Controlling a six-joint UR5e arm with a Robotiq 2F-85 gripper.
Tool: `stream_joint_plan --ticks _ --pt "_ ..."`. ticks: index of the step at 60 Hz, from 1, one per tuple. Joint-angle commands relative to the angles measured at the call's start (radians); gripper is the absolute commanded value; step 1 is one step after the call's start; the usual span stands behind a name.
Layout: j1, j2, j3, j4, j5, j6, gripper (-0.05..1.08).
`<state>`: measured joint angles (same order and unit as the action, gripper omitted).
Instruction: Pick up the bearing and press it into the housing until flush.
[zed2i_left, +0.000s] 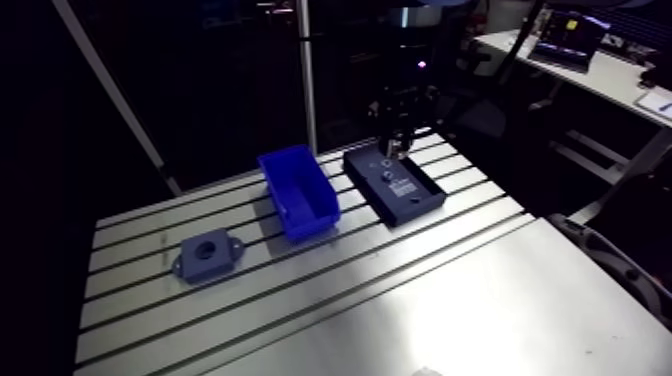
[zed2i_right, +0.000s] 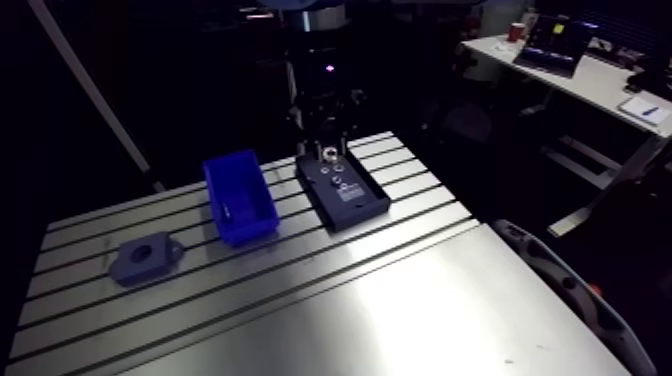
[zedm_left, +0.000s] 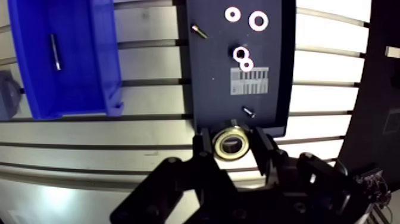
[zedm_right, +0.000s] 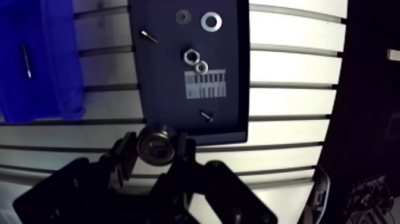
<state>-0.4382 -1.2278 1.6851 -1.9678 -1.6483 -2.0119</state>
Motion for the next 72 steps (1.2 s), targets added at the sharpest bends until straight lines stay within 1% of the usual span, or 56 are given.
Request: stream_joint_plan --ticks 1,3,5,7,8,9,12,13,16,17,18,20,24,38,43,52,61,72 --pt "0.125 -0.022 -0.07 0.097 0.006 0.151 0.72" --pt "0.159 -0.022 -0.087 0.102 0.006 0.194 0.71" --pt "0.159 -0.022 -0.087 0.102 0.006 0.194 0.71" --pt "0.187 -0.02 -0.107 0.121 0.007 0.232 0.71" --pt "0.187 -0.02 -0.107 0.121 0.007 0.232 0.71" --pt "0.204 -0.019 -0.117 0.132 0.009 0.245 0.71" --pt "0.219 -0.016 -0.124 0.14 0.011 0.255 0.71" --pt "0.234 -0.015 -0.132 0.147 0.015 0.263 0.71" --pt "0.25 -0.015 -0.139 0.151 0.019 0.272 0.72" --pt "0.26 -0.015 -0.141 0.155 0.024 0.279 0.72" --pt "0.26 -0.015 -0.141 0.155 0.024 0.279 0.72" --pt "0.281 -0.015 -0.143 0.155 0.029 0.29 0.72" --pt "0.301 -0.014 -0.144 0.155 0.032 0.294 0.72" --pt "0.342 -0.015 -0.146 0.154 0.034 0.32 0.72" --pt "0.358 -0.02 -0.14 0.151 0.038 0.332 0.72" --pt "0.37 -0.02 -0.135 0.146 0.038 0.348 0.72" --pt "0.379 -0.016 -0.134 0.145 0.034 0.371 0.72" --pt "0.409 -0.005 -0.129 0.135 0.034 0.377 0.72"
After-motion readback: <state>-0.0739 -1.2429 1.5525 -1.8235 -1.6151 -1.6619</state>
